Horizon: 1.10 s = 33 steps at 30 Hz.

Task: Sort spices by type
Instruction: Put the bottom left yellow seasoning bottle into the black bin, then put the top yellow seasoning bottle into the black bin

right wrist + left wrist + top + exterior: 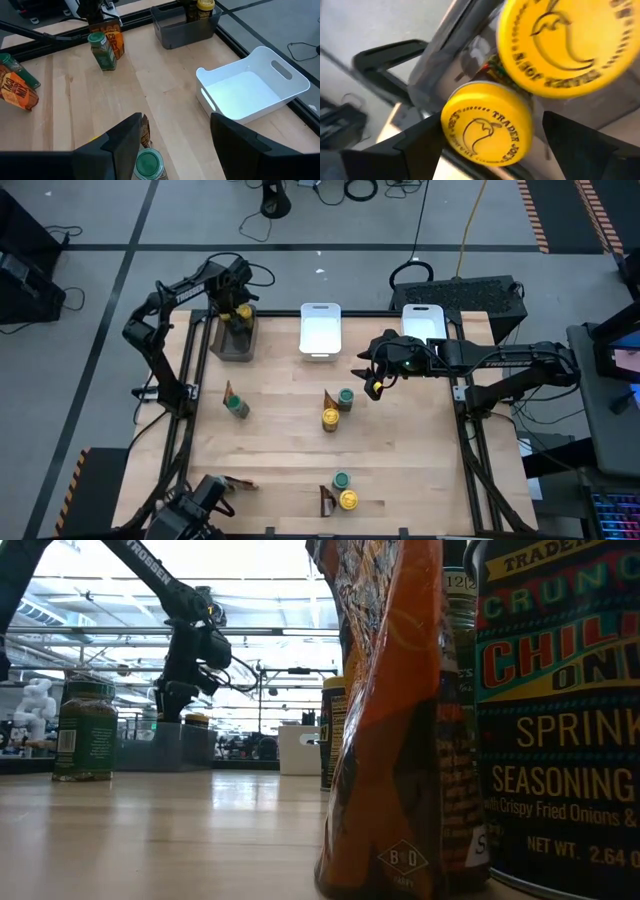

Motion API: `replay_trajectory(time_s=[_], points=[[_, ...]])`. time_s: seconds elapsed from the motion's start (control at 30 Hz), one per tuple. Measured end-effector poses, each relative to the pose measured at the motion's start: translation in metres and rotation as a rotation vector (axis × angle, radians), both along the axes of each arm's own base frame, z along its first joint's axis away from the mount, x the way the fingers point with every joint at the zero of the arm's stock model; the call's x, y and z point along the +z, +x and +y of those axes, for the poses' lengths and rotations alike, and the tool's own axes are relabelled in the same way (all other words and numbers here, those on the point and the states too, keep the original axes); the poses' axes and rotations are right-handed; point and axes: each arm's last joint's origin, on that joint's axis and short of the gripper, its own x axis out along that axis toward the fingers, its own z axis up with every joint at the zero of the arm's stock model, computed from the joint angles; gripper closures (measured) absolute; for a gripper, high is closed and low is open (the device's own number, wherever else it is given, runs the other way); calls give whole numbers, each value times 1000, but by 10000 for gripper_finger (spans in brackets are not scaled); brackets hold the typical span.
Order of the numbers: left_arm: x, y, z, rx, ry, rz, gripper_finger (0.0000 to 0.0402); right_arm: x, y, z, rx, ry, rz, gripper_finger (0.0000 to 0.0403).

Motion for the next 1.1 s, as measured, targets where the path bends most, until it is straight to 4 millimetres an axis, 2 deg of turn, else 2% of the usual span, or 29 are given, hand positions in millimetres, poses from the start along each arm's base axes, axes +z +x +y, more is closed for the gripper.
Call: replay_trajectory(time_s=[0.3,0.9,1.1], points=[[13,-4,-3,3,69,23,70,0,0,0,0,0,1,184],[72,-19,-32,2,256,-100,70,0,0,0,4,-6,3,184],[92,-25,-48,25,280,-236,70,0,0,0,4,-6,3,184]])
